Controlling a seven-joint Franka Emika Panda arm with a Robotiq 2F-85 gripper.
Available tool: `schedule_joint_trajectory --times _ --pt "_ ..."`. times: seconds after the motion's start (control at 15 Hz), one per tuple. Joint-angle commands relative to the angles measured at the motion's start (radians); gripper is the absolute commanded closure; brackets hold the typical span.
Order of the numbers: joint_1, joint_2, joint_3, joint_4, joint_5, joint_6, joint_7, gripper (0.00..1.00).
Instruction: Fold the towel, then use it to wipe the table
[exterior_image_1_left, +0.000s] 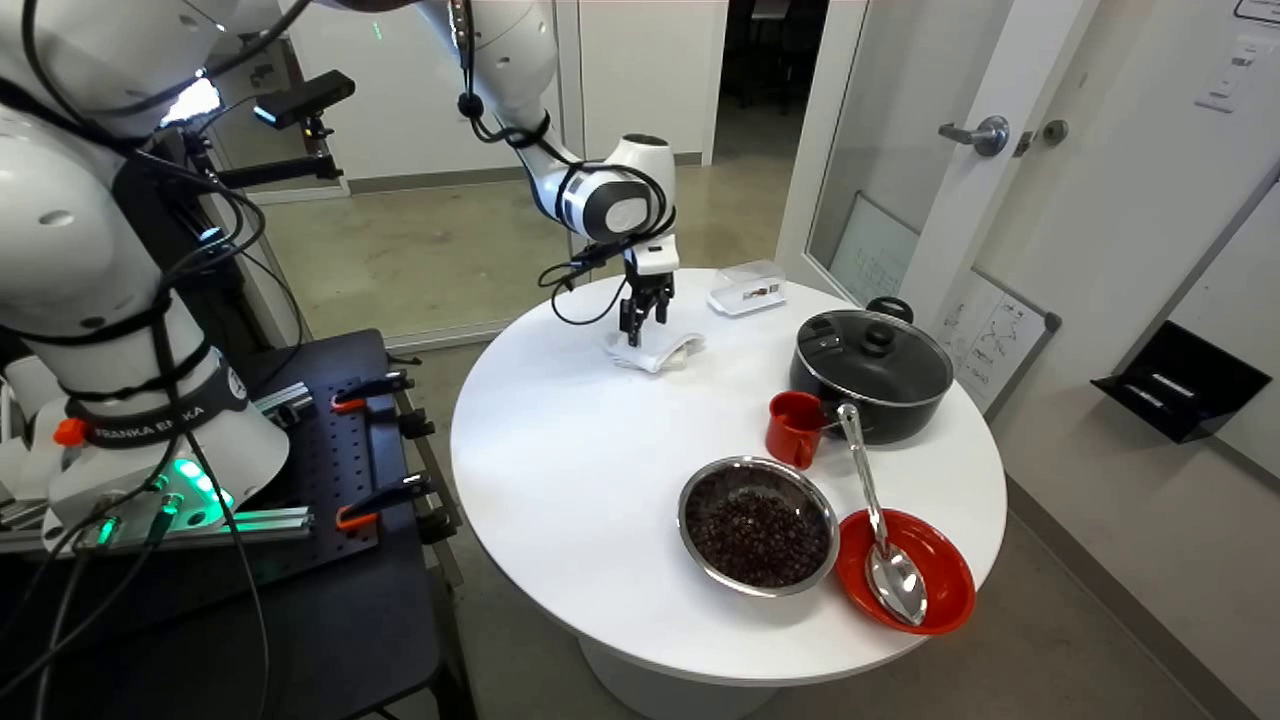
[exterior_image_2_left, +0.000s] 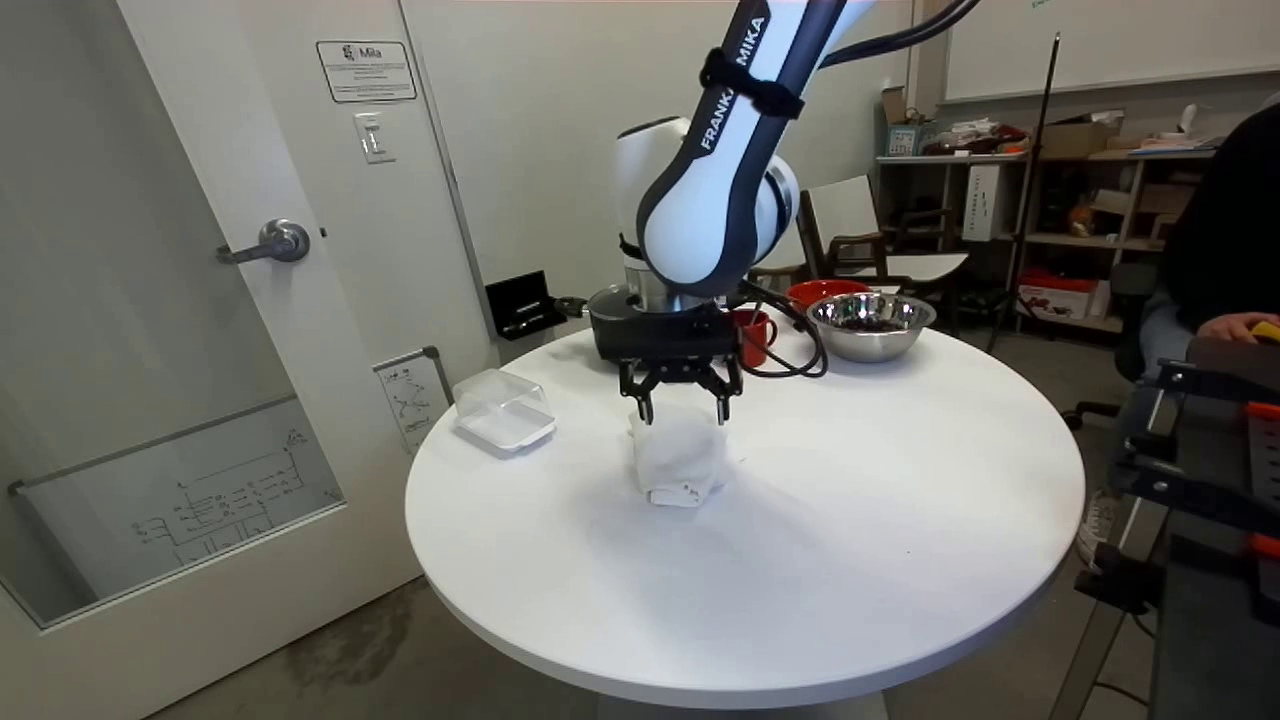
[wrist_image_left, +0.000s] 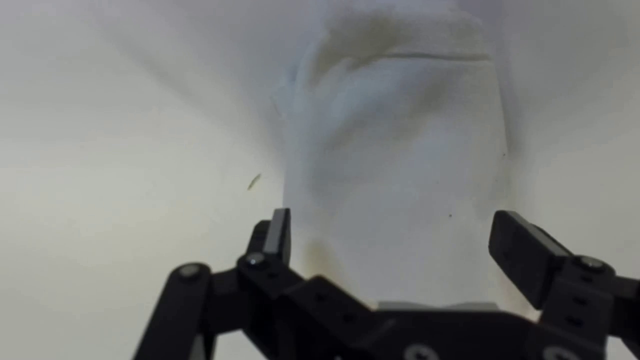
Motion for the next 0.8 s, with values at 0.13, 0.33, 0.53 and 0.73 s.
schedule_joint_trajectory --times 0.13,0.33,0.53,0.73 --pt "0.047 0.039 -0.031 0.019 0.007 0.073 0.012 0.00" --pt "0.058 0.047 -0.040 0.026 0.006 0.062 0.010 0.00" --pt "0.054 0.055 -0.038 0.032 0.016 0.057 0.012 0.00" --pt "0.046 0.075 -0.034 0.049 0.022 0.042 0.009 0.00"
